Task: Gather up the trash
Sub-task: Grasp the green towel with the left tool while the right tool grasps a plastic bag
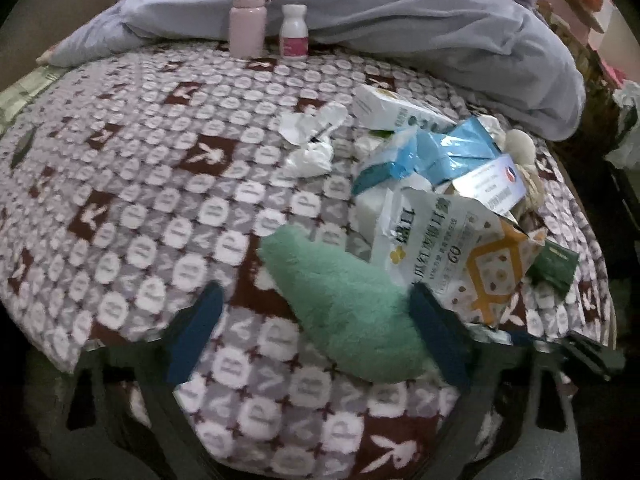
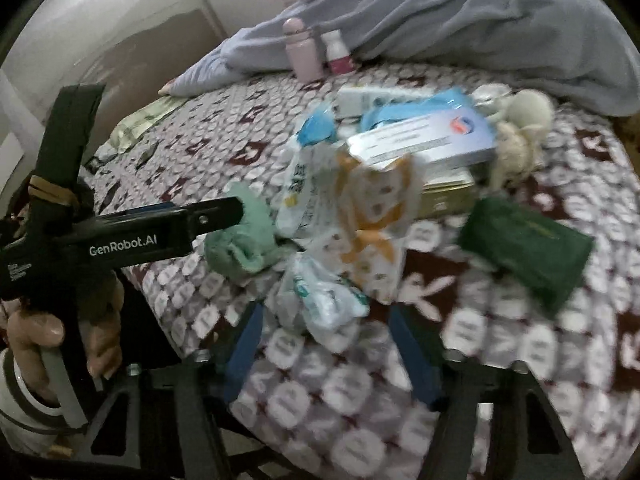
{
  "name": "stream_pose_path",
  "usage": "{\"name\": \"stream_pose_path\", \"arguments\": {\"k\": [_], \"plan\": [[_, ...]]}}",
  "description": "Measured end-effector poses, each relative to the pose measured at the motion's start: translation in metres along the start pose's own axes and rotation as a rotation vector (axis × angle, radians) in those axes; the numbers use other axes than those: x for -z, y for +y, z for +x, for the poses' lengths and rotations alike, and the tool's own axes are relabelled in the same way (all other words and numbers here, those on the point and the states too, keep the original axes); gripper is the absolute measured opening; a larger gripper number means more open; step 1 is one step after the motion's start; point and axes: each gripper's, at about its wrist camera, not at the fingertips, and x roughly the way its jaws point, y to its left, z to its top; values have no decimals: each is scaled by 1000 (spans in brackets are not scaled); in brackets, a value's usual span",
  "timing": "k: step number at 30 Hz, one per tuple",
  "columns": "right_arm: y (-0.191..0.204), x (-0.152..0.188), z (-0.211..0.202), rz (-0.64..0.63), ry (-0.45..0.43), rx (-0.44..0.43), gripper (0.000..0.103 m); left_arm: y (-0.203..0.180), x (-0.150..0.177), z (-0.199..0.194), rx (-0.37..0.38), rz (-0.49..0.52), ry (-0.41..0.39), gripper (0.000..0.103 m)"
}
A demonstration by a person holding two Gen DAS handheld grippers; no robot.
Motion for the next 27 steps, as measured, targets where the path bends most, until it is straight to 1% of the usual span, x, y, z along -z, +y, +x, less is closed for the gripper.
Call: {"name": "stream_pose_path", "arguments": {"k": [1, 2, 3, 4, 5, 6, 7, 9, 13, 19, 22, 27], "plan": [[0, -1, 5, 1, 1, -5, 46, 0, 0, 2, 32, 0, 10, 70], [2, 0, 9, -1, 10, -11, 39, 0, 1, 5, 77, -4, 24, 62], [3, 1, 13, -8, 25, -16, 29, 0, 2, 6, 117, -12, 37, 50], [6, 3, 14, -17, 23, -12, 27, 0, 2, 5, 135, -16, 46, 46], [7, 4, 11, -20, 13, -11, 25, -2, 2, 3, 132, -7, 41, 43], [8, 5, 5, -20, -4, -14, 22, -3, 3, 1, 132, 3, 39, 38], [8, 5, 1, -20, -16, -16, 22, -5, 3, -3, 134, 15, 38, 34], [6, 5, -14, -18, -47, -11, 21, -7, 5, -12, 138, 30, 33, 30], [2, 7, -45, -16, -98, 10, 21, -10, 8, -32, 139, 60, 6, 26], [-20, 11, -90, 32, -176, 51, 21, -25, 1, -60, 149, 116, -46, 25], [-35, 13, -115, 65, -222, 87, 21, -42, -5, -71, 170, 151, -64, 25], [-70, 23, -153, 138, -280, 172, 21, -93, -12, -81, 224, 235, -79, 25]]}}
